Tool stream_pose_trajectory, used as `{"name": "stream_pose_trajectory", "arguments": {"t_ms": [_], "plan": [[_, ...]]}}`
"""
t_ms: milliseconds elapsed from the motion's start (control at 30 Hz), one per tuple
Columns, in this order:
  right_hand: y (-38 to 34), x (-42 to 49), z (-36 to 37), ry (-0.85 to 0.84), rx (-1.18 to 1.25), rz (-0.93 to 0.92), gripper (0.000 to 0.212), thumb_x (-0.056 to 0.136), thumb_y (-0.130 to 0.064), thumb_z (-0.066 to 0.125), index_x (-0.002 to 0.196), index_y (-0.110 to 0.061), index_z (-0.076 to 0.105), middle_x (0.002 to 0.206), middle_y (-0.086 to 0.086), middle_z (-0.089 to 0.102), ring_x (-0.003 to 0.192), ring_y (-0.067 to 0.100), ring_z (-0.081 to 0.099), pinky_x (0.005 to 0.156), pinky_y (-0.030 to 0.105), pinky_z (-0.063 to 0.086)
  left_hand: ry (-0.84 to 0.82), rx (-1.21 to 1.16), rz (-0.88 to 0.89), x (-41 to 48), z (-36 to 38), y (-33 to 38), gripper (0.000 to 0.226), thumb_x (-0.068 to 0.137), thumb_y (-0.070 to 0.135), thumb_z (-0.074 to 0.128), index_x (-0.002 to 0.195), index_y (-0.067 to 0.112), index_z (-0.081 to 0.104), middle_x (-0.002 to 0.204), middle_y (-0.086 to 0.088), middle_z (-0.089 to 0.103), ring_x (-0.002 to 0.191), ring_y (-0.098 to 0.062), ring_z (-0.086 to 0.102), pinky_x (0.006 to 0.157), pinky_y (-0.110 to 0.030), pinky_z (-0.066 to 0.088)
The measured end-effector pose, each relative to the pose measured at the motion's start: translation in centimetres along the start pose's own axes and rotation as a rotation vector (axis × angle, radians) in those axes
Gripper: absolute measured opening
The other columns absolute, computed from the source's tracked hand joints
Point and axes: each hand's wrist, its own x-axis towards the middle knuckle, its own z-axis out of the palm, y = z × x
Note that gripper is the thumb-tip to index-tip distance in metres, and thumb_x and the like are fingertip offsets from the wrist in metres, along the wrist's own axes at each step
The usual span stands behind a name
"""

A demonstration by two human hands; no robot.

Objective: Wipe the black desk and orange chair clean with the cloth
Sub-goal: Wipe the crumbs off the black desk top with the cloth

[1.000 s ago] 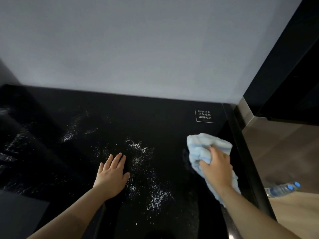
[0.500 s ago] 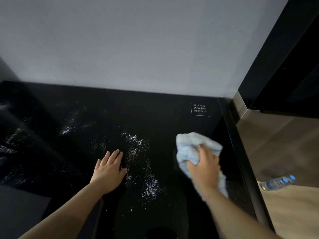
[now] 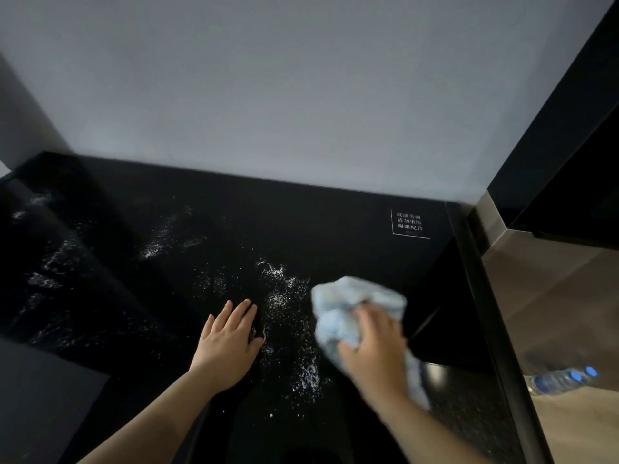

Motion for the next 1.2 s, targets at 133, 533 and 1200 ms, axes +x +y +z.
{"name": "stream_pose_trajectory", "arguments": {"t_ms": [133,533,1200], "plan": [[-1.3,0.1,1.6,-0.151,-0.016,-0.264,0.012,0.077,-0.032,0.042,0.083,-0.028,0.052,0.084,-0.012,0.056,0.075,0.017,0.058,0.057,0.03,0.04,0.014,0.007,0.035,-0.2,0.0,-0.5,0.063,0.097,0.049,0.028,0.15,0.028,0.0,0.157,0.013,-0.007,0.144,-0.014,-0.013,0.116,-0.036,-0.005],[-3.3,2.0,3.5,-0.085,-0.077,-0.247,0.016,0.076,-0.034,0.051,0.091,-0.031,0.056,0.095,-0.011,0.06,0.08,0.02,0.061,0.056,0.036,0.048,-0.006,0.021,0.155,0.6,-1.1,-2.5,0.068,0.09,0.061,0.034,0.149,0.036,0.008,0.156,0.018,-0.001,0.144,-0.013,-0.01,0.116,-0.034,-0.002],[0.2,11.9,2.8,-0.123,-0.214,0.635,0.064,0.08,-0.046,0.059,0.135,-0.036,0.028,0.142,0.001,0.031,0.123,0.031,0.037,0.085,0.051,0.042,-0.092,0.064,-0.013,5.1,-2.5,-5.4,0.088,0.079,0.077,0.036,0.148,0.038,-0.002,0.158,0.0,-0.011,0.144,-0.029,-0.014,0.115,-0.051,0.004]]}}
